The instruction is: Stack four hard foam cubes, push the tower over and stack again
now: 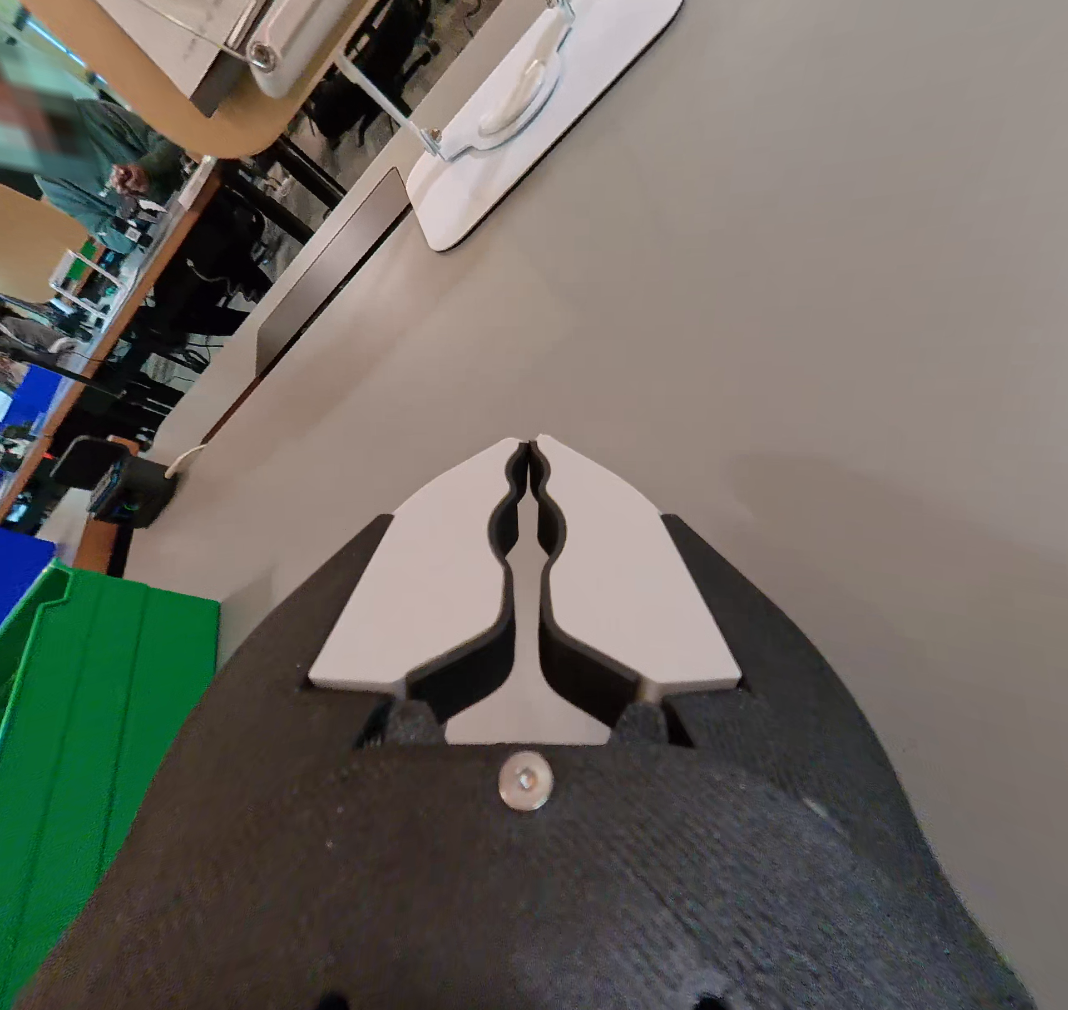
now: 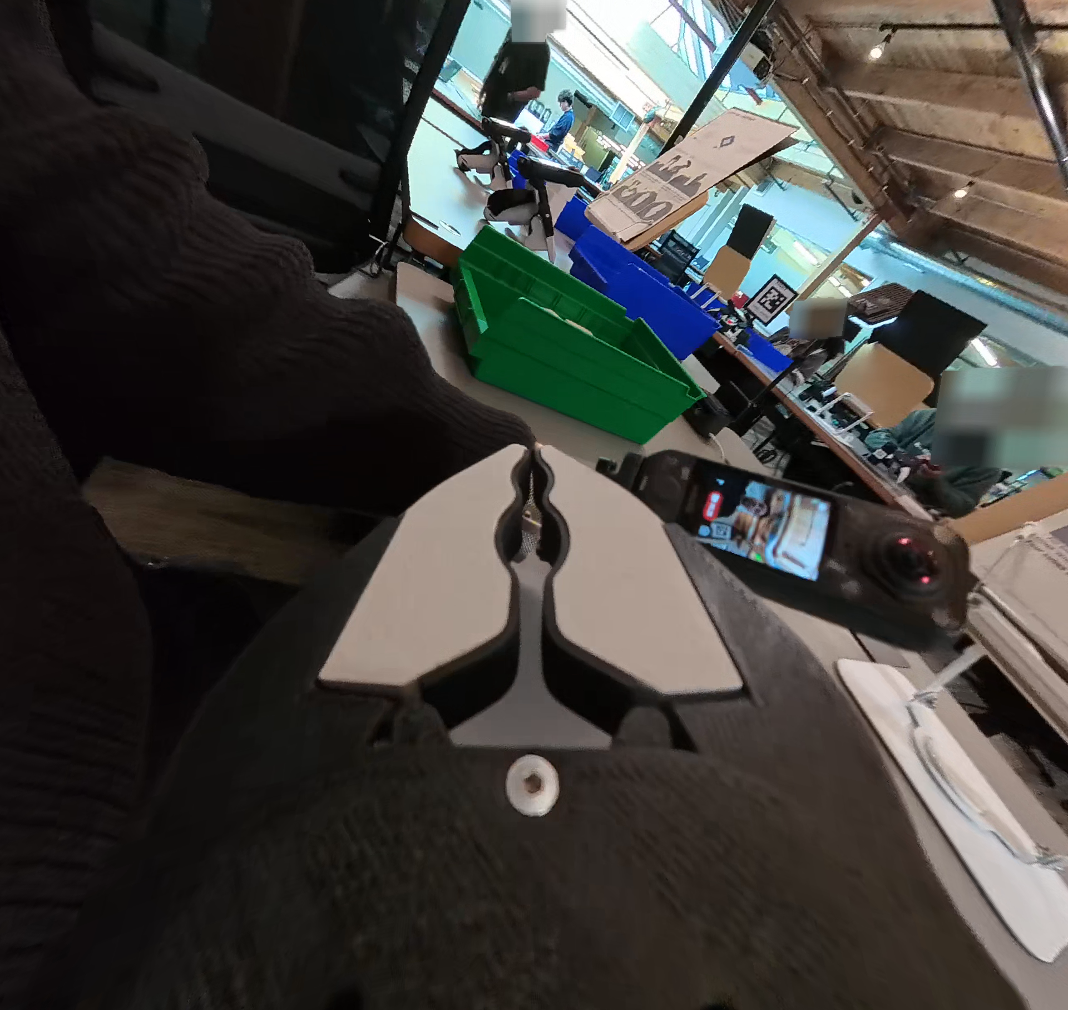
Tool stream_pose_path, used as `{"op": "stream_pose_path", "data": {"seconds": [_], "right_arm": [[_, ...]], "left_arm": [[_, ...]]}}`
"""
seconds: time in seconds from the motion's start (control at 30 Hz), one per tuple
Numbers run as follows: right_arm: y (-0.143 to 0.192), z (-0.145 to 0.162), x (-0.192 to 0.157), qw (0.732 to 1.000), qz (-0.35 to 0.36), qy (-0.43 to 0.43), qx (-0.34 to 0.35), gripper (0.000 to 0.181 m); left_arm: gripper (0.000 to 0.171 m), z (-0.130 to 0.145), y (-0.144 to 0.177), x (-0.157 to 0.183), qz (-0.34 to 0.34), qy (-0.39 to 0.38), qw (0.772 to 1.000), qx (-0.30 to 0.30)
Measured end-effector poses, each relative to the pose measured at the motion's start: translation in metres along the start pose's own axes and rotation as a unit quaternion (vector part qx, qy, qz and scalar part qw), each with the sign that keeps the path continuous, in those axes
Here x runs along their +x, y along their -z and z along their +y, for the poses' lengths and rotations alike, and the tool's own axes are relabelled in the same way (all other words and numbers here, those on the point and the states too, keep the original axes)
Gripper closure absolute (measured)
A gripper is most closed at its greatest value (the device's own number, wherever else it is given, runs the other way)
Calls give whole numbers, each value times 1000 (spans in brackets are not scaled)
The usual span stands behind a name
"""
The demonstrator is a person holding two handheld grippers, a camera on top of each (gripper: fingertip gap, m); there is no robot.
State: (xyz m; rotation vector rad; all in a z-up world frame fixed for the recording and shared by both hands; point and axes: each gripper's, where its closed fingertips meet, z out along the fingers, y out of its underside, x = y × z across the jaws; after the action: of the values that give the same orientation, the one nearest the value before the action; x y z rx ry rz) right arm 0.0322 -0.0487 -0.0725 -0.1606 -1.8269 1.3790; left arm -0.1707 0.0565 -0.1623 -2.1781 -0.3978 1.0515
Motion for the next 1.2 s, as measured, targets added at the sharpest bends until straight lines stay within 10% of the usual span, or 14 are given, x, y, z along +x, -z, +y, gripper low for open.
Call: {"op": "stream_pose_path", "data": {"seconds": [0.7,1.2], "right_arm": [[10,19,6,997,40,50,-40,181],[28,25,54,993,112,-6,-30,181]], "left_arm": [[171,-21,-5,31,-5,-86,996,13],[168,-17,-10,26,36,13,999,9]]}}
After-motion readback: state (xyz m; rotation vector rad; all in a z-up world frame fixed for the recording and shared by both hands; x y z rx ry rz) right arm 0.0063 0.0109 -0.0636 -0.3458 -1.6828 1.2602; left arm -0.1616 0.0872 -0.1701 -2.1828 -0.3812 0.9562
